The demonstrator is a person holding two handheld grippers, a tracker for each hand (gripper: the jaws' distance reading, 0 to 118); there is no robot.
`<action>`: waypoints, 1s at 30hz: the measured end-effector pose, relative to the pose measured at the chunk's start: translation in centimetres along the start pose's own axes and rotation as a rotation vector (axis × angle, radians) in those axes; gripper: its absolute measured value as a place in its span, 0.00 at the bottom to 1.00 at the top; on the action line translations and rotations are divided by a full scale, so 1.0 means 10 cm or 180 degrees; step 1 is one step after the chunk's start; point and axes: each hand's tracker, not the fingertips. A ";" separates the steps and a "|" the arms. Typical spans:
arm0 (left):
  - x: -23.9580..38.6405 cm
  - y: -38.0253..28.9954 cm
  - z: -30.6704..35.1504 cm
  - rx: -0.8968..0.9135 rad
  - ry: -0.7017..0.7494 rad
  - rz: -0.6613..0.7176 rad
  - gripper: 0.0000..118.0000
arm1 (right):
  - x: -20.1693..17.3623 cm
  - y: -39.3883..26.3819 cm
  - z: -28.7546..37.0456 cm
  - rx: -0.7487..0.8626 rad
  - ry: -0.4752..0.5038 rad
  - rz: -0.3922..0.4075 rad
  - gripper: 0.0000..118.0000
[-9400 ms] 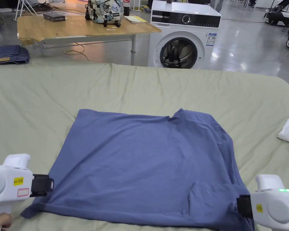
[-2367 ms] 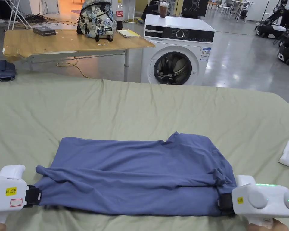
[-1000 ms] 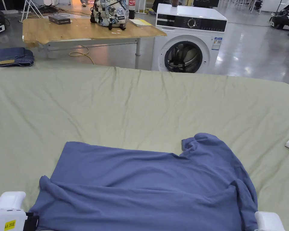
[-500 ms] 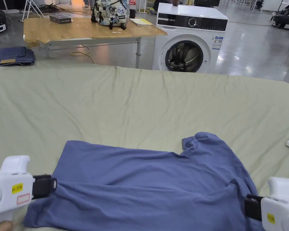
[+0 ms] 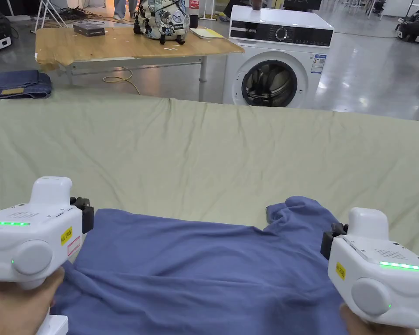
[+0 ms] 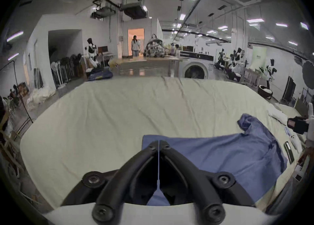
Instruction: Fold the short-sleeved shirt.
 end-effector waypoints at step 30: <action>-0.28 0.33 -2.30 -0.2196 0.0101 -0.0202 0.43 | -0.01 -0.19 -0.77 -0.0641 0.0028 0.0133 0.00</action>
